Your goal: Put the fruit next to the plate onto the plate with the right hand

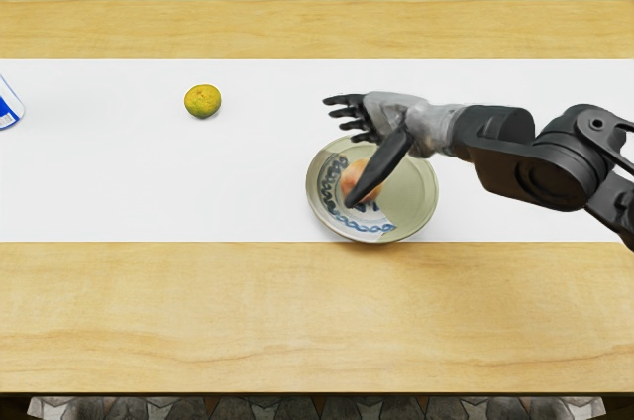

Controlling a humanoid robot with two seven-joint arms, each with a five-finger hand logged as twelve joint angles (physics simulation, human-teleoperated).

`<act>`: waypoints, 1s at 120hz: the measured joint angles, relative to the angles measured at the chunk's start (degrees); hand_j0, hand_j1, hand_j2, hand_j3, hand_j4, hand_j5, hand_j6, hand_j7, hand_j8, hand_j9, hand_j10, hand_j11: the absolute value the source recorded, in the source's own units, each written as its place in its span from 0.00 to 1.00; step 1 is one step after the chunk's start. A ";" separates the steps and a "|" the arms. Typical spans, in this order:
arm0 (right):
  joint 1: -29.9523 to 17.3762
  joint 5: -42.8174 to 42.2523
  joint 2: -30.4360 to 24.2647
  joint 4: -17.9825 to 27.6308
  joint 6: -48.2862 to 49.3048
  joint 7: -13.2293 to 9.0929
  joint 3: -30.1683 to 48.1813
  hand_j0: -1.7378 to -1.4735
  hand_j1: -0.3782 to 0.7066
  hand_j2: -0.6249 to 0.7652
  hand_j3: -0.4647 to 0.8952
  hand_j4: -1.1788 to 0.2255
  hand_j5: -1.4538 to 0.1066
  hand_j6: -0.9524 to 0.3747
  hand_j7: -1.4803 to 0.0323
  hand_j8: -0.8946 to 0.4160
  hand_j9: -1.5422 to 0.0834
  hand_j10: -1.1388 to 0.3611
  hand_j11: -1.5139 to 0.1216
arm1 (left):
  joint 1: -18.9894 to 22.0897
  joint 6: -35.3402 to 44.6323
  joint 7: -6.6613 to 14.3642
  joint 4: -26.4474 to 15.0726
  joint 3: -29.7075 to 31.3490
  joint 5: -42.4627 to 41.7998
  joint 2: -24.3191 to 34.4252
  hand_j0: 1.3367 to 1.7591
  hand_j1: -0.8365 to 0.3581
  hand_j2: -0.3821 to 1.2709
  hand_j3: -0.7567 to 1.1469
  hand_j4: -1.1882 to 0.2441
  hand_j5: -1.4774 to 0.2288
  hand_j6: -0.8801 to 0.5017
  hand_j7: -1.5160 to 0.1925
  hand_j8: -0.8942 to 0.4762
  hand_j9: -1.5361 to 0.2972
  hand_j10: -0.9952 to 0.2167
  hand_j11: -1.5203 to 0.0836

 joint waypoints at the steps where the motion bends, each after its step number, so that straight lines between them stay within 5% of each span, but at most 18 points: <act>1: -0.63 0.30 0.01 -0.01 1.05 0.00 0.82 0.30 0.08 0.45 0.34 0.80 0.88 0.68 0.93 0.65 0.90 0.73 0.88 | 0.00 0.00 0.00 0.00 0.00 0.00 0.00 0.76 0.99 0.23 0.40 0.83 0.87 0.64 0.89 0.65 0.84 0.82 0.95; 40: -19.93 6.41 0.02 -1.75 31.13 0.00 24.45 0.30 0.07 0.45 0.34 0.81 0.90 0.69 0.94 0.65 0.92 0.73 0.89 | 0.00 0.00 0.00 0.00 -0.01 -0.01 0.00 0.76 0.99 0.23 0.40 0.83 0.87 0.64 0.89 0.65 0.84 0.82 0.95; 72: -29.40 10.89 -0.35 -4.81 34.38 0.00 37.50 0.30 0.07 0.45 0.34 0.81 0.90 0.69 0.95 0.66 0.92 0.74 0.90 | -0.44 -0.05 0.00 0.00 -0.04 0.01 0.00 0.76 0.99 0.23 0.40 0.83 0.87 0.64 0.89 0.65 0.84 0.82 0.95; 90: -36.51 14.36 -0.34 -10.17 34.58 0.00 48.28 0.30 0.06 0.45 0.34 0.82 0.90 0.69 0.95 0.66 0.92 0.74 0.90 | -0.53 -0.02 0.00 0.00 -0.07 0.01 0.00 0.76 0.99 0.23 0.40 0.83 0.87 0.64 0.89 0.65 0.84 0.82 0.95; 120: -39.46 18.51 -0.60 -17.97 34.64 0.00 54.29 0.30 0.06 0.45 0.34 0.82 0.91 0.69 0.95 0.66 0.92 0.74 0.90 | -0.53 0.00 0.00 0.00 -0.08 0.01 0.00 0.76 0.99 0.23 0.40 0.83 0.87 0.64 0.89 0.65 0.84 0.82 0.95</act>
